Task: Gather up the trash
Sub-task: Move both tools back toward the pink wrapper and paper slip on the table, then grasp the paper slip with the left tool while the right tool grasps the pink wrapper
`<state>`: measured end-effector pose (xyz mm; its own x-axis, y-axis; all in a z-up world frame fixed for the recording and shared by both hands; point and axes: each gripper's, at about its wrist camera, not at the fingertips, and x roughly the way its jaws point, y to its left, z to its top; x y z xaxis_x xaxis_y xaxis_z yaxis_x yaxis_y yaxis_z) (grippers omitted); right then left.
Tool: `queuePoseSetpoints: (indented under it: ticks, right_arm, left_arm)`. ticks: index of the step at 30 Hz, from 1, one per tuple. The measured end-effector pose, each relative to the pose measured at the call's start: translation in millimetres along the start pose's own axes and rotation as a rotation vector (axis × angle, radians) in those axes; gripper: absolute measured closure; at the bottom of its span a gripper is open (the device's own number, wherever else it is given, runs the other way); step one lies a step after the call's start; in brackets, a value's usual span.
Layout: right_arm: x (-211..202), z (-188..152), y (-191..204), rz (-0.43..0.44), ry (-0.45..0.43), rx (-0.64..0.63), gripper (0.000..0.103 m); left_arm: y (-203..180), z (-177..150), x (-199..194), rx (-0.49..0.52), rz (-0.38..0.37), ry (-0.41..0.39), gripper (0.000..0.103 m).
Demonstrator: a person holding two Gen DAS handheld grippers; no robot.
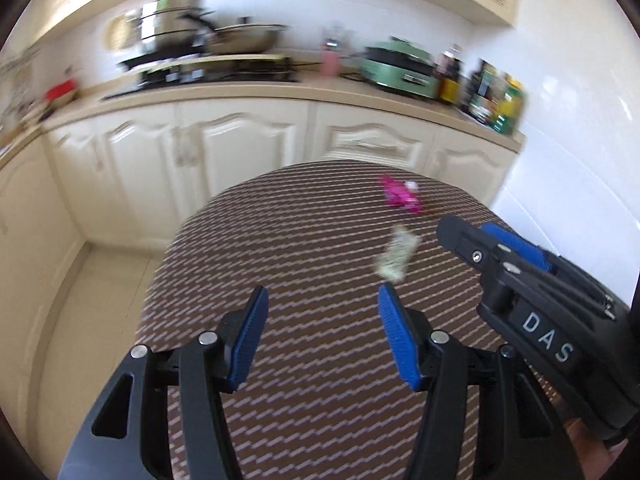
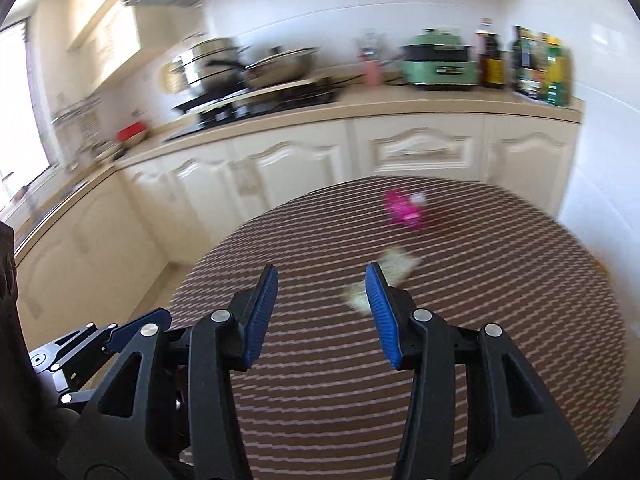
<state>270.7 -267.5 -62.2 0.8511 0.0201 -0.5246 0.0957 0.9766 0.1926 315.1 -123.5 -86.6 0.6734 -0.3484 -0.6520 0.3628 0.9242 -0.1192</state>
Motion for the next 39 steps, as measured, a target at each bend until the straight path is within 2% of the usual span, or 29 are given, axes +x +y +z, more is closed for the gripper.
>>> queuePoseSetpoints:
  ticks: [4,10,20,21,22,23,27,34,39]
  right_arm:
    - [1,20,-45,-0.065,-0.008,0.037,0.057]
    - [19,35,-86,-0.106,0.012,0.058,0.057]
    - [68,25,-110,-0.099,0.106,0.074,0.057]
    - [70,24,-109,-0.098,0.111,0.072,0.057]
    - [74,22,-109,-0.098,0.119,0.07,0.057]
    - [77,21,-109,-0.097,0.125,0.068,0.057]
    - [86,17,-108,-0.098,0.142,0.067,0.057]
    - [102,30,-105,-0.097,0.155,0.044,0.057]
    - [118,46,-96,-0.098,0.151,0.012,0.052]
  left_arm:
    - [-37,18,30,0.057,-0.025,0.048,0.046]
    - [-71,15,82,0.101,-0.016,0.142,0.046]
    - [-88,15,148,0.118,0.009,0.245,0.047]
    - [-87,13,152,0.118,0.013,0.252,0.048]
    - [-86,12,157,0.117,0.023,0.258,0.055]
    - [-87,12,160,0.12,0.043,0.247,0.066]
    - [-80,20,159,0.089,0.04,0.211,0.077]
    - [-63,48,139,0.045,0.055,0.13,0.078]
    - [-46,70,137,-0.007,0.064,0.091,0.078]
